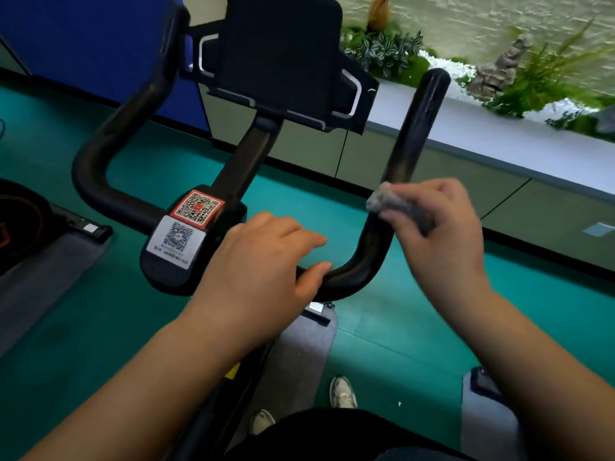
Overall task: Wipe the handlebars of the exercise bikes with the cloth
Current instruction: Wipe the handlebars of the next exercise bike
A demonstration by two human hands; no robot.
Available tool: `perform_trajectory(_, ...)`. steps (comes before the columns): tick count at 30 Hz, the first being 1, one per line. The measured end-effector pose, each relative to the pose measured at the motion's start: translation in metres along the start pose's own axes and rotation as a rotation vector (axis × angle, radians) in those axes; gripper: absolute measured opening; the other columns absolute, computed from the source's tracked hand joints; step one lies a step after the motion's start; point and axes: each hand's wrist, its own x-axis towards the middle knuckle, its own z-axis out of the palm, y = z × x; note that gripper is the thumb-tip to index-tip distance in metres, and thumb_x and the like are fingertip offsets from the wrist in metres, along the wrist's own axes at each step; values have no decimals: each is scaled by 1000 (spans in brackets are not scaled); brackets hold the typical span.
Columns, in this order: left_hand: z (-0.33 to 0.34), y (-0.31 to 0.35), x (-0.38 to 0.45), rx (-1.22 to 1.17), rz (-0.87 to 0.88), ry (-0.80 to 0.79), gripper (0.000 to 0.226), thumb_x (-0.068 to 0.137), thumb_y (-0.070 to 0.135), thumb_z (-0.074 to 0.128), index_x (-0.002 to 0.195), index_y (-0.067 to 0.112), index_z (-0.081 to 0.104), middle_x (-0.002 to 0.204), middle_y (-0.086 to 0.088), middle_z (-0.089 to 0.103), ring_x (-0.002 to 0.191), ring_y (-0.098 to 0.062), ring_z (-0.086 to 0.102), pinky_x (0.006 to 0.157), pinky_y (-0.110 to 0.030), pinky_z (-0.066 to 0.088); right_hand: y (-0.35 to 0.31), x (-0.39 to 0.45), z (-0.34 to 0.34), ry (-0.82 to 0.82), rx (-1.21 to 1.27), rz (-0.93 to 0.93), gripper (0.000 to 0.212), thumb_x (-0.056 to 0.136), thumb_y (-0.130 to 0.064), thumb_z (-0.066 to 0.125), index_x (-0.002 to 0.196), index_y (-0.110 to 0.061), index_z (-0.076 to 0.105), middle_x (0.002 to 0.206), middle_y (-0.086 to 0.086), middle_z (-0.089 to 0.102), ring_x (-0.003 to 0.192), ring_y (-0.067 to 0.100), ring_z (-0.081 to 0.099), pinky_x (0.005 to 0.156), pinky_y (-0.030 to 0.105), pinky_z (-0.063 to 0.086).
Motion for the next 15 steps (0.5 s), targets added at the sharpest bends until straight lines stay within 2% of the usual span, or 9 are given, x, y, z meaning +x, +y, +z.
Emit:
perform_trajectory(2,2,2,1,-4,4,-10,43,83,50,44,105,24,71,89,9,67,84,-21,59,72,-38,50,4,3,1,-14,11,20,26,82,-13,72,108,-16,71,94,4,51,87,7,49,80,2,33)
perform_trajectory(6,6,10,3,-8,-4,1,42,83,50,45,103,25,72,82,10,65,77,-20,58,67,-36,50,-5,-34,1,-72,93,-100,29,83,-16,65,111,-12,70,96,4,49,88,7,48,82,7,36)
perform_trajectory(9,7,15,8,-5,-13,-10,44,83,52,44,105,25,71,81,10,65,77,-20,58,67,-37,51,7,-9,2,-77,76,-103,27,83,-12,68,109,-12,71,95,5,51,87,3,47,82,6,36)
perform_trajectory(13,4,29,19,-49,-55,-65,53,81,59,43,122,30,62,86,15,63,83,-15,57,74,-37,50,26,43,4,9,85,62,30,83,-11,71,111,-20,70,96,4,48,83,-8,45,79,2,34)
perform_trajectory(15,4,37,24,-74,-73,-92,55,81,59,43,129,34,55,88,17,61,85,-12,54,77,-37,48,25,29,2,-10,109,34,32,82,-10,71,113,-19,69,95,4,47,85,-9,44,76,3,34)
